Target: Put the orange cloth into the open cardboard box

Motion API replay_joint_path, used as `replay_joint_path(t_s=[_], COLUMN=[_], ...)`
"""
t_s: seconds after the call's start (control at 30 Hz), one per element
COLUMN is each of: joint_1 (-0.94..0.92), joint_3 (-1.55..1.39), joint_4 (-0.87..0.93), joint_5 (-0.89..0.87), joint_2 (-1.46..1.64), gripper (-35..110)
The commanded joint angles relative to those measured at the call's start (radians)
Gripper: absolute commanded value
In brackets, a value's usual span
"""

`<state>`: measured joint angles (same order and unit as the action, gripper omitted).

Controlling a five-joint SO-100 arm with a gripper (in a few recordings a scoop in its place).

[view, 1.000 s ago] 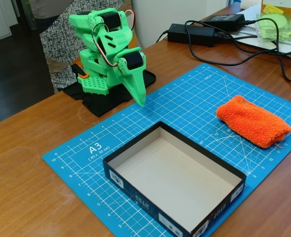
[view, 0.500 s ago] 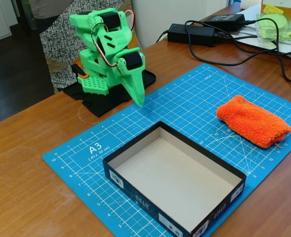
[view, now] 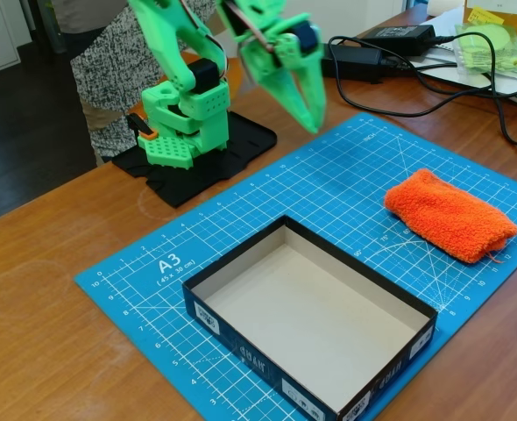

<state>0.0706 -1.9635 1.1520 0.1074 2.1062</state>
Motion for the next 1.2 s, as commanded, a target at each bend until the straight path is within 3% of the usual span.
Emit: replay_joint_path(t_s=[0.0,0.27,0.4,1.17], joint_1=[0.083,0.192,0.212,0.192], joint_3=[0.364,1.006,1.649,1.944], joint_4=[0.074,0.239,0.505,0.502], joint_5=[0.029,0.189,0.239,0.37], joint_2=[-0.434,-1.043,-1.42,-1.795], gripper=[2,22,32,46])
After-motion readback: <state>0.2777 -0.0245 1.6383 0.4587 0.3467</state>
